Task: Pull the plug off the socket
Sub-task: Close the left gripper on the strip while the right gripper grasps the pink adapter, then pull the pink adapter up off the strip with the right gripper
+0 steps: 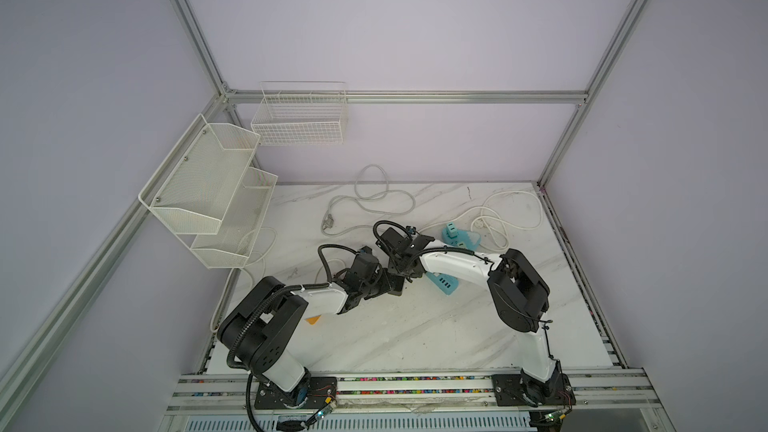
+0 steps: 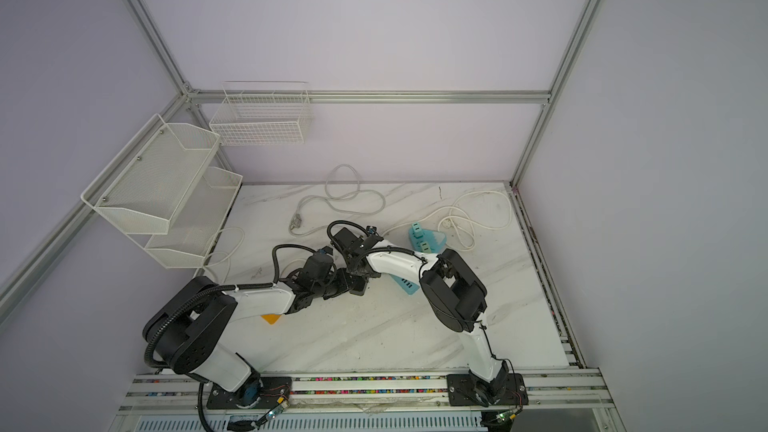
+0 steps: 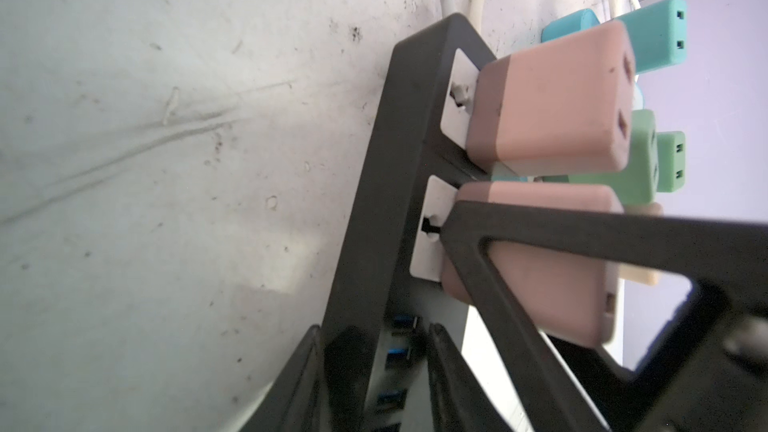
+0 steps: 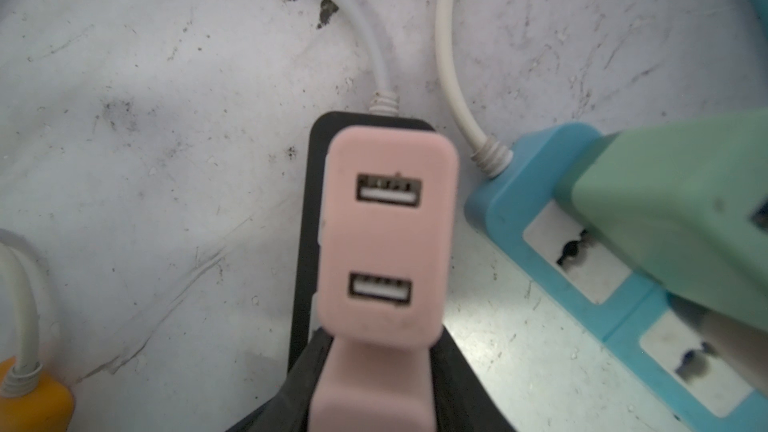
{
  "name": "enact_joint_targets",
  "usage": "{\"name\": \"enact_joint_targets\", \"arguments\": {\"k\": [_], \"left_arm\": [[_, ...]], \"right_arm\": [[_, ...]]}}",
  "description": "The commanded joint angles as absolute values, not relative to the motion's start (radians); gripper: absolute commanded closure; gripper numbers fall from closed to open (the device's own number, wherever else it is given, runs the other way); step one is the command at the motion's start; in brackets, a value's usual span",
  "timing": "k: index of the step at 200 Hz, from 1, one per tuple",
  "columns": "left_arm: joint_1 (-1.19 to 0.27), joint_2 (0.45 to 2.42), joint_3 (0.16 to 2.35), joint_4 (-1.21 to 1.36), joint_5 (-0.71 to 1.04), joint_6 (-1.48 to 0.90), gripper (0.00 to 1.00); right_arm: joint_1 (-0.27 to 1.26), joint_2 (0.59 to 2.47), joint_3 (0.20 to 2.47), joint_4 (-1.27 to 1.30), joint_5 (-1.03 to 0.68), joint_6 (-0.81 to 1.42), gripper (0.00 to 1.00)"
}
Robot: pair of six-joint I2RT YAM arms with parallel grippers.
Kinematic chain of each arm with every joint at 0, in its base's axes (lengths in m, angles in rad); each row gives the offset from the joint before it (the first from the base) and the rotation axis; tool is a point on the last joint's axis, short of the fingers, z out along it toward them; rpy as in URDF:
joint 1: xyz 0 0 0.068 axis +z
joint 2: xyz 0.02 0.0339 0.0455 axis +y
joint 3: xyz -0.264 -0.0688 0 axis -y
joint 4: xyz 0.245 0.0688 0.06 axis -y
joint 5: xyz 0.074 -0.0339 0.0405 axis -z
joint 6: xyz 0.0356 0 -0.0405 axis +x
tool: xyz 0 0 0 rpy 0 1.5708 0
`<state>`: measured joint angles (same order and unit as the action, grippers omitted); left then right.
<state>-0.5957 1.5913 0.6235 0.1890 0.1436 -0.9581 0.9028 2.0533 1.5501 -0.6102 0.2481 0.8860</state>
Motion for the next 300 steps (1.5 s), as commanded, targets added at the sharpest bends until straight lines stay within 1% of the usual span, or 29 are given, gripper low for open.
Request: {"name": "enact_joint_targets", "arguments": {"k": [1, 37, 71, 100, 130, 168, 211, 237, 275, 300], "left_arm": [[-0.591, 1.635, 0.568, -0.007, 0.093, -0.960, 0.60], [-0.591, 1.632, 0.566, -0.066, 0.066, -0.965, 0.60], [-0.598, 1.647, 0.581, -0.081, 0.074, -0.954, 0.60], [-0.613, 1.651, 0.590, -0.102, 0.057, -0.956, 0.61], [-0.635, 1.664, 0.623, -0.156, 0.064, -0.944, 0.62], [-0.662, 1.666, 0.637, -0.216, 0.027, -0.960, 0.63], [-0.672, 1.659, 0.635, -0.212, 0.063, -0.954, 0.63], [-0.671, 1.624, 0.599, -0.132, 0.122, -0.950, 0.62], [-0.672, 1.631, 0.605, -0.174, 0.098, -0.955, 0.62], [-0.672, 1.640, 0.597, -0.166, 0.090, -0.969, 0.62]], "right_arm": [[0.919, 2.069, 1.561, -0.614, 0.263, 0.904, 0.65], [0.919, 2.064, 1.585, -0.633, 0.286, 0.893, 0.70], [0.921, 2.072, 1.614, -0.647, 0.296, 0.887, 0.73], [0.926, 2.094, 1.667, -0.685, 0.317, 0.887, 0.73], [0.927, 2.085, 1.669, -0.706, 0.340, 0.880, 0.73], [0.927, 2.098, 1.688, -0.695, 0.317, 0.869, 0.74], [0.927, 2.091, 1.687, -0.699, 0.325, 0.871, 0.74], [0.927, 2.107, 1.700, -0.709, 0.302, 0.881, 0.75], [0.924, 2.065, 1.676, -0.712, 0.334, 0.881, 0.75], [0.925, 2.058, 1.673, -0.701, 0.298, 0.876, 0.75]]}}
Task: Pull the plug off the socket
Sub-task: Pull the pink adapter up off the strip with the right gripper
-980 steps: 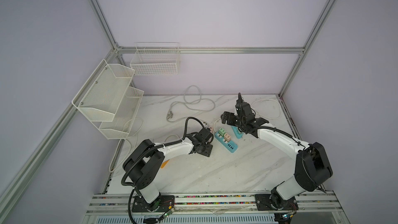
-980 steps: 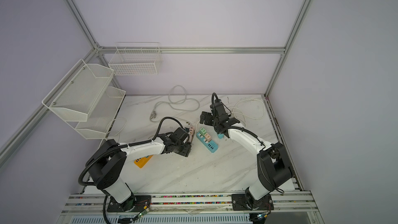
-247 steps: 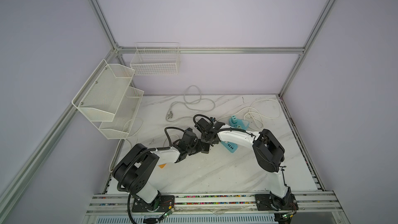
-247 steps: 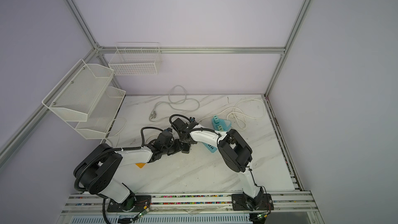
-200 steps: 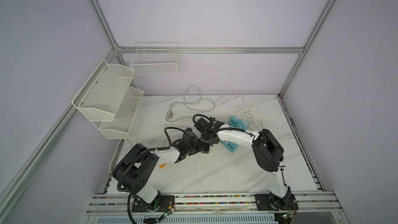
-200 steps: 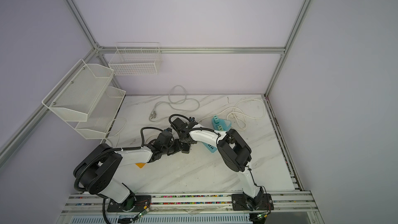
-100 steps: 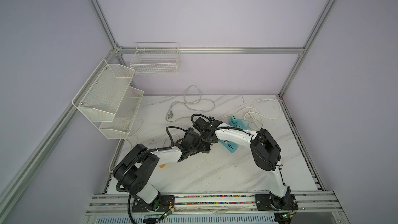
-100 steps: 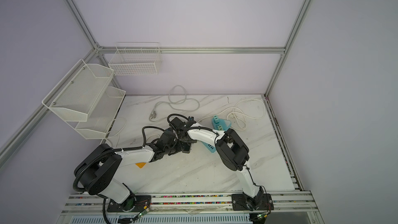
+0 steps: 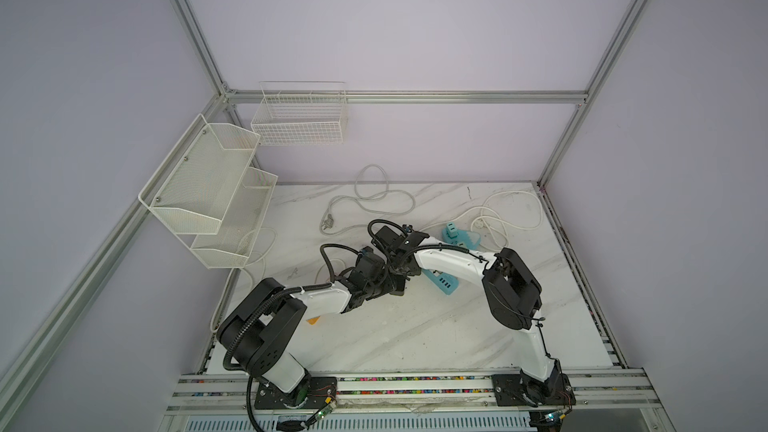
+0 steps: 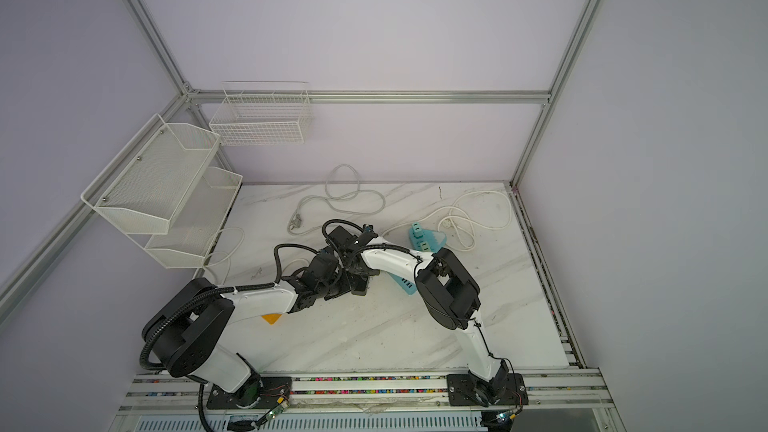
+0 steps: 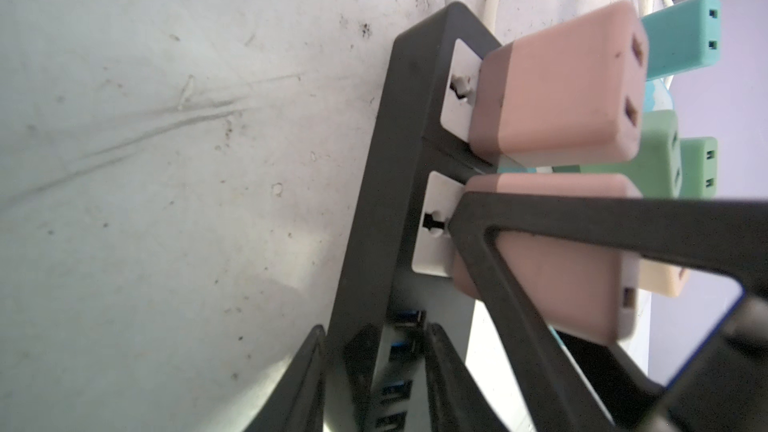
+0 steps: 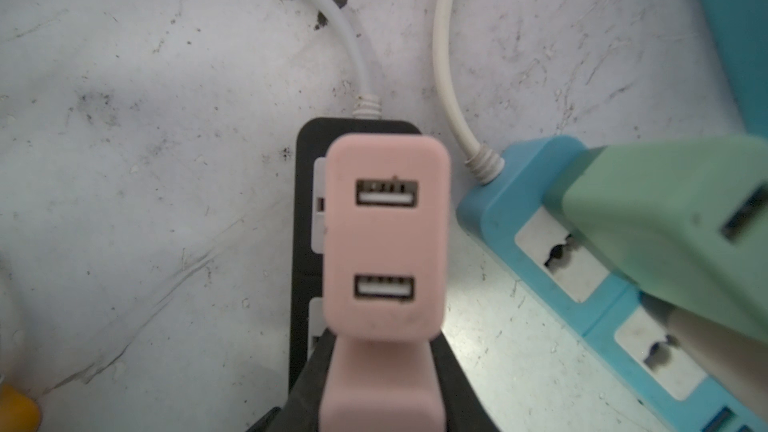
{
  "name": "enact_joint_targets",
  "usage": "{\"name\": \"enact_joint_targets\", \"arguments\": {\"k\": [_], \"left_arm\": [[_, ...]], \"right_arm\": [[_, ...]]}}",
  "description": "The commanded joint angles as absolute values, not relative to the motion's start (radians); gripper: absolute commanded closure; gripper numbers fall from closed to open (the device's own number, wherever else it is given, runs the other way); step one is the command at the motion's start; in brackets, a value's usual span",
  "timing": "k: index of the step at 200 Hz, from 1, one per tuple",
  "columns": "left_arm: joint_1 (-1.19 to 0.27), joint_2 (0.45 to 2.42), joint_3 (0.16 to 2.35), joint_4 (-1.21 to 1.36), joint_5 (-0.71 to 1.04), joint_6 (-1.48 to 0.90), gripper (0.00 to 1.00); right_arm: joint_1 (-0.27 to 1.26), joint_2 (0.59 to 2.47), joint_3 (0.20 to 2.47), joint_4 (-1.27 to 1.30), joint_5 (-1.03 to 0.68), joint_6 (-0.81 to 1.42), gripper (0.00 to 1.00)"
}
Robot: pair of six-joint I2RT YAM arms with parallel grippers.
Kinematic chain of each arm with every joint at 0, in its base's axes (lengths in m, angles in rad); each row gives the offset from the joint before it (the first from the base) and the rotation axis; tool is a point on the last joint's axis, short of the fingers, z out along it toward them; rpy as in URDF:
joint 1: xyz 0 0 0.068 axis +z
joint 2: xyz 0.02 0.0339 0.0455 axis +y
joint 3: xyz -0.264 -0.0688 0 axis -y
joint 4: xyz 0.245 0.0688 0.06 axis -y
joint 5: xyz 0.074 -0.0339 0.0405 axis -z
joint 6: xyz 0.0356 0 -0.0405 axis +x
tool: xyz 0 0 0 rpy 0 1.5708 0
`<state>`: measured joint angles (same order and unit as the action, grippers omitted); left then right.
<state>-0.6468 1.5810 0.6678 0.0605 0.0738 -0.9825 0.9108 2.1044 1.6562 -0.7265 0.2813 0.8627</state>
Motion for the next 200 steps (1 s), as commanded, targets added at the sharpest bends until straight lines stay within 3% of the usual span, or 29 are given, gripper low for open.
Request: {"name": "enact_joint_targets", "arguments": {"k": [1, 200], "left_arm": [[-0.672, 1.639, 0.597, -0.166, 0.089, -0.969, 0.62], [-0.643, 1.589, 0.637, -0.130, 0.097, -0.968, 0.62]], "right_arm": [[0.925, 2.058, 1.673, -0.701, 0.298, 0.876, 0.75], [0.909, 1.908, 1.594, -0.701, 0.264, 0.858, 0.75]]}}
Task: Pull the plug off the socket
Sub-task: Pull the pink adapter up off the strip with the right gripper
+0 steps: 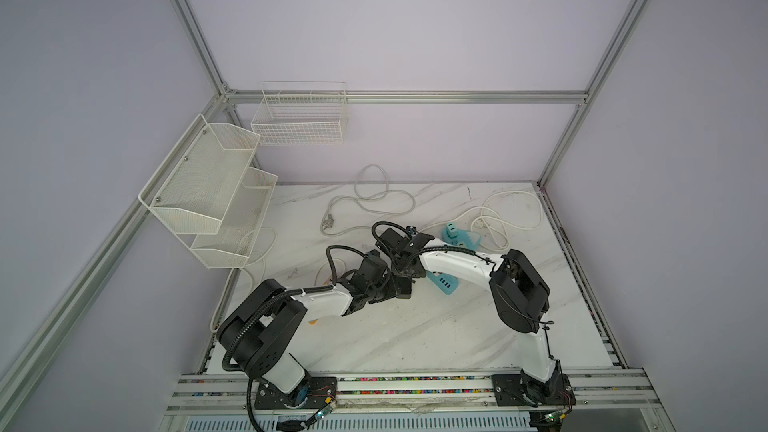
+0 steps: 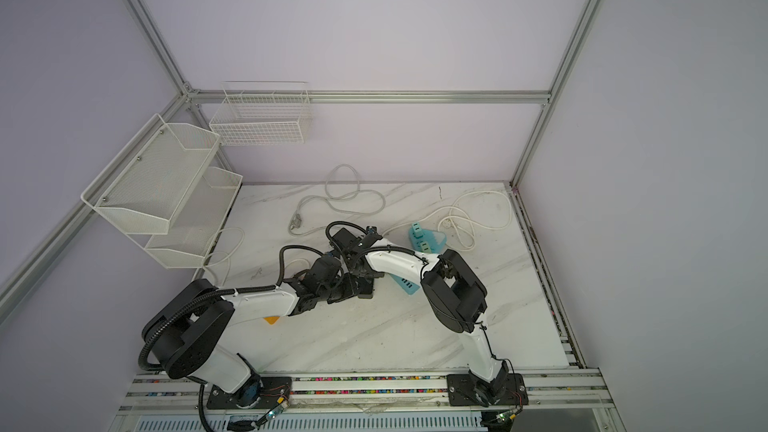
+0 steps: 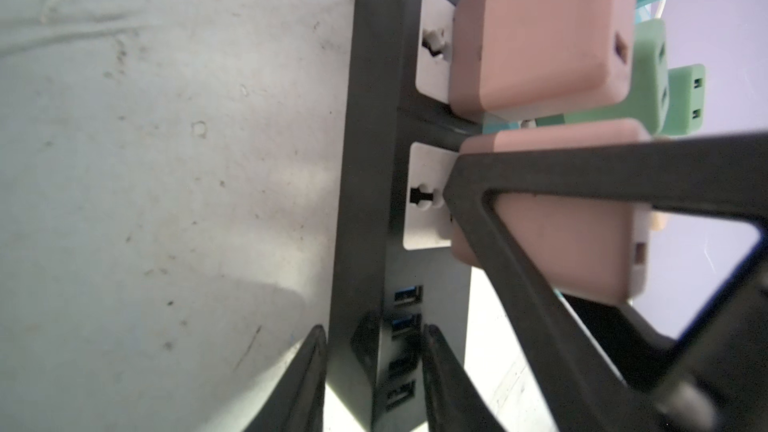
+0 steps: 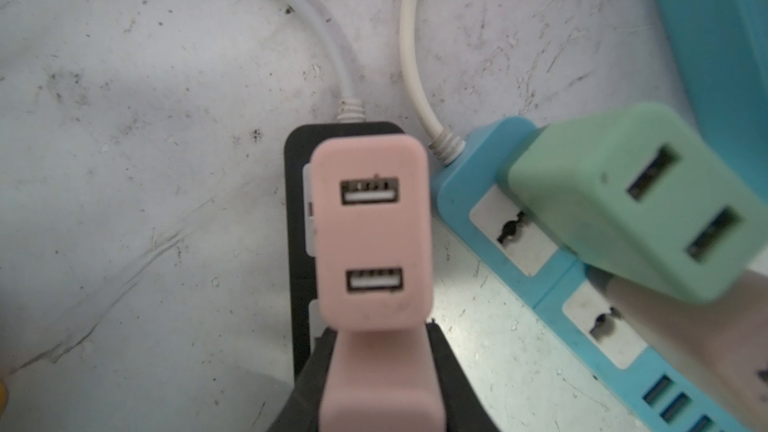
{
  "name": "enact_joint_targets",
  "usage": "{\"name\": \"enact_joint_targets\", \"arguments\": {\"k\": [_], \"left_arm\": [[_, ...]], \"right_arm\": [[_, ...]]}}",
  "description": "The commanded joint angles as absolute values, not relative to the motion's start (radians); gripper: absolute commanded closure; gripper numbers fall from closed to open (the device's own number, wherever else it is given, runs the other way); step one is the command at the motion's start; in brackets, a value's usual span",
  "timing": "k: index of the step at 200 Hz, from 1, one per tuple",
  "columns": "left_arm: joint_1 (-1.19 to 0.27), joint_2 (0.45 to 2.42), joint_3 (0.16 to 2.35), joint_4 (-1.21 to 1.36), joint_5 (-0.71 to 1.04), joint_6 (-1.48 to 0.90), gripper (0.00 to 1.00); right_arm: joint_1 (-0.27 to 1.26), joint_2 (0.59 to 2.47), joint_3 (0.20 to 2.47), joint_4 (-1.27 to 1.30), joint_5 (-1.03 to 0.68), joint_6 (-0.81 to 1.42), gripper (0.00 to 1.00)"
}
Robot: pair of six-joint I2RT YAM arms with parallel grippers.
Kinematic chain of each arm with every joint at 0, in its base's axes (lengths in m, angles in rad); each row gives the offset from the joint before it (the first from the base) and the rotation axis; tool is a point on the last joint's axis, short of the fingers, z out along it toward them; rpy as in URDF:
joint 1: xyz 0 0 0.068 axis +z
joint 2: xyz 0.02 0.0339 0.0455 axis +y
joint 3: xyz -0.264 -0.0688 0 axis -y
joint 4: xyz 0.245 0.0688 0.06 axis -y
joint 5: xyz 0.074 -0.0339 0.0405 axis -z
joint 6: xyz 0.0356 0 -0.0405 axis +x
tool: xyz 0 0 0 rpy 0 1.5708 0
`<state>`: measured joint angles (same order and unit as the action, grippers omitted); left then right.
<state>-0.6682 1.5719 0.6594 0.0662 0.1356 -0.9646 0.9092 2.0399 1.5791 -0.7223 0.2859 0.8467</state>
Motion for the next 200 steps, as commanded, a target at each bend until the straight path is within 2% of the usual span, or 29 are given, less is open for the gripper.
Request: {"name": "enact_joint_targets", "arguments": {"k": [1, 64, 124, 174, 200], "left_arm": [[-0.642, 1.587, 0.637, -0.129, 0.097, -0.967, 0.62], [-0.608, 1.444, 0.705, -0.121, 0.037, -0.898, 0.61], [-0.574, 1.279, 0.690, -0.097, 0.057, -0.874, 0.61], [-0.538, 1.161, 0.693, -0.148, 0.037, -0.836, 0.58], [-0.517, 1.098, 0.700, -0.193, 0.008, -0.800, 0.56]], "right_arm": [[0.910, 1.908, 1.592, -0.700, 0.265, 0.858, 0.75], [0.902, 1.931, 1.565, -0.701, 0.249, 0.866, 0.76], [0.900, 1.865, 1.564, -0.713, 0.245, 0.858, 0.76], [0.896, 1.777, 1.580, -0.628, 0.225, 0.755, 0.76], [0.891, 1.772, 1.577, -0.532, 0.139, 0.689, 0.76]]}}
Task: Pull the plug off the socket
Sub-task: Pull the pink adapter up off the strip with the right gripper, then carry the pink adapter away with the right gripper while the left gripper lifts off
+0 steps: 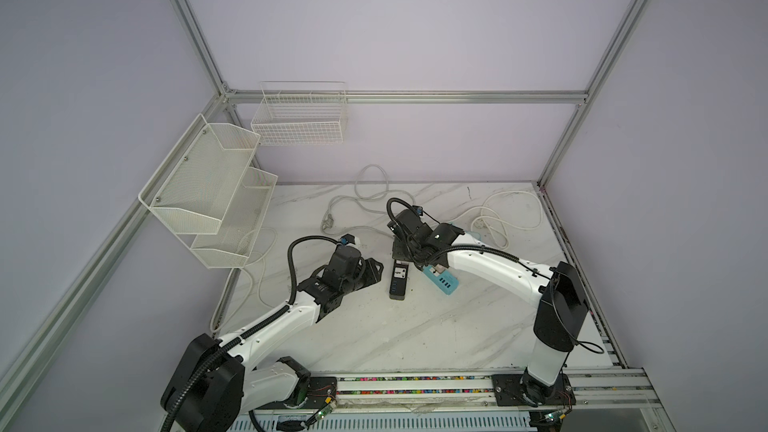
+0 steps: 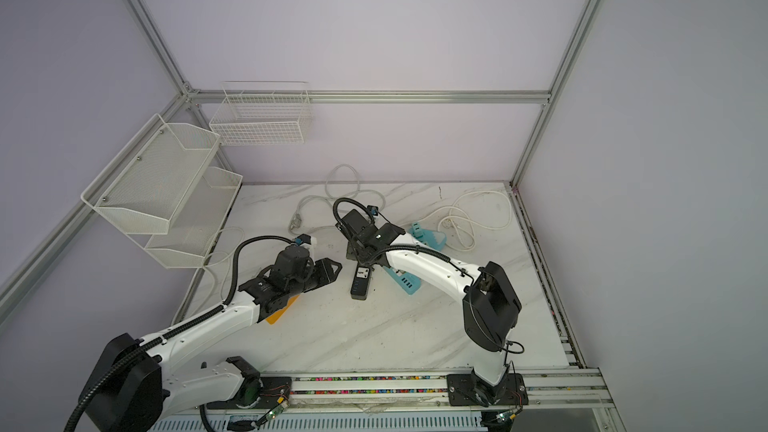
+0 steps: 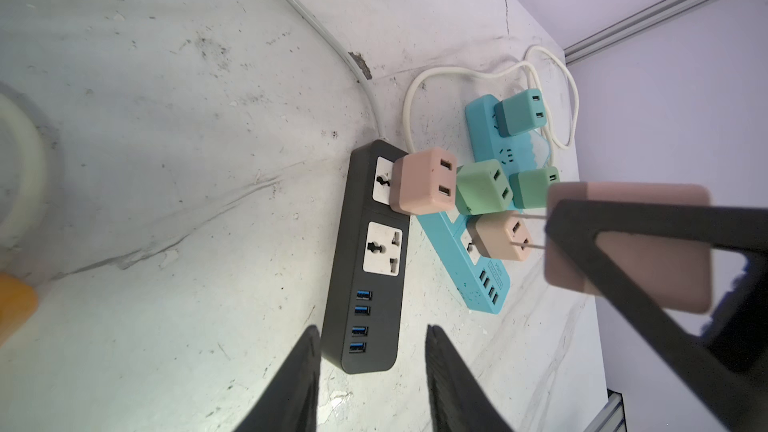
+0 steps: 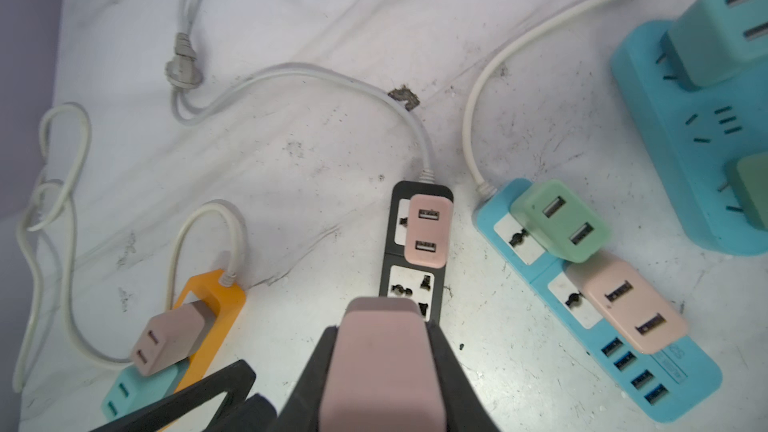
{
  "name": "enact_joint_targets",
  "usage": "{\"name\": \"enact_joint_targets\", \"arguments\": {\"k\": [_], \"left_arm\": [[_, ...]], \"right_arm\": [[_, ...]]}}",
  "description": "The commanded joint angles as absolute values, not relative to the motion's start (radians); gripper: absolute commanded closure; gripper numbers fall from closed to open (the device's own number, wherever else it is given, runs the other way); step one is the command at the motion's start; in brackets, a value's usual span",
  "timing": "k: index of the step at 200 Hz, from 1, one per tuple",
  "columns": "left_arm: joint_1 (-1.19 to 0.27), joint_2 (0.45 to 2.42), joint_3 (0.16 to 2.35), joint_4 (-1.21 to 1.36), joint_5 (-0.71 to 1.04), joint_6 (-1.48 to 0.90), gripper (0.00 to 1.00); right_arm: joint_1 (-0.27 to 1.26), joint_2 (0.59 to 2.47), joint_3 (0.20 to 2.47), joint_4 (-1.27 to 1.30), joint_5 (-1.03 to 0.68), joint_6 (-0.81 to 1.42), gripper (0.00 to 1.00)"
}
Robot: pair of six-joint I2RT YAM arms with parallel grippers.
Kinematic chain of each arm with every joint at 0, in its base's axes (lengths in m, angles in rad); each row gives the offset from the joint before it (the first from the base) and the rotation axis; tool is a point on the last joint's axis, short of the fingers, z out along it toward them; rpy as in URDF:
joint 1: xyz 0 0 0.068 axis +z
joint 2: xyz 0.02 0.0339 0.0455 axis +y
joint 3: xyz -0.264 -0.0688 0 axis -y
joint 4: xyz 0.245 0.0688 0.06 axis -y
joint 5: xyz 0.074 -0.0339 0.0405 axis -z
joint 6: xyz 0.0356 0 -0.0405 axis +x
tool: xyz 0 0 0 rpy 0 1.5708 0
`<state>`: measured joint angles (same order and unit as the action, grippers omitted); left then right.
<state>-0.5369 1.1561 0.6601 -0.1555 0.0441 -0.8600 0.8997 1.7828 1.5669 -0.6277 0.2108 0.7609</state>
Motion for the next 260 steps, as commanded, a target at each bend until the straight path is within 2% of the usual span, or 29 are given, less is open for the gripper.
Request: {"name": "enact_joint_targets", "arguments": {"k": [1, 69, 114, 186, 260], "left_arm": [[-0.517, 1.095, 0.701, -0.196, 0.007, -0.799, 0.55], [-0.475, 1.013, 0.766, -0.373, -0.079, -0.716, 0.50], [-0.441, 0.986, 0.782, -0.444, -0.106, -0.720, 0.46], [-0.394, 0.979, 0.772, -0.480, -0.093, -0.722, 0.44], [-0.374, 0.980, 0.754, -0.459, -0.051, -0.730, 0.42]], "right_arm": [[0.891, 1.772, 1.577, -0.527, 0.135, 0.687, 0.76], [0.891, 1.878, 1.571, -0.191, -0.040, 0.652, 0.76], [0.891, 1.997, 1.616, -0.056, -0.067, 0.647, 0.75], [0.891, 2.216, 1.773, -0.054, -0.080, 0.638, 0.74], [0.889, 2.341, 1.854, -0.056, -0.100, 0.623, 0.73]]}}
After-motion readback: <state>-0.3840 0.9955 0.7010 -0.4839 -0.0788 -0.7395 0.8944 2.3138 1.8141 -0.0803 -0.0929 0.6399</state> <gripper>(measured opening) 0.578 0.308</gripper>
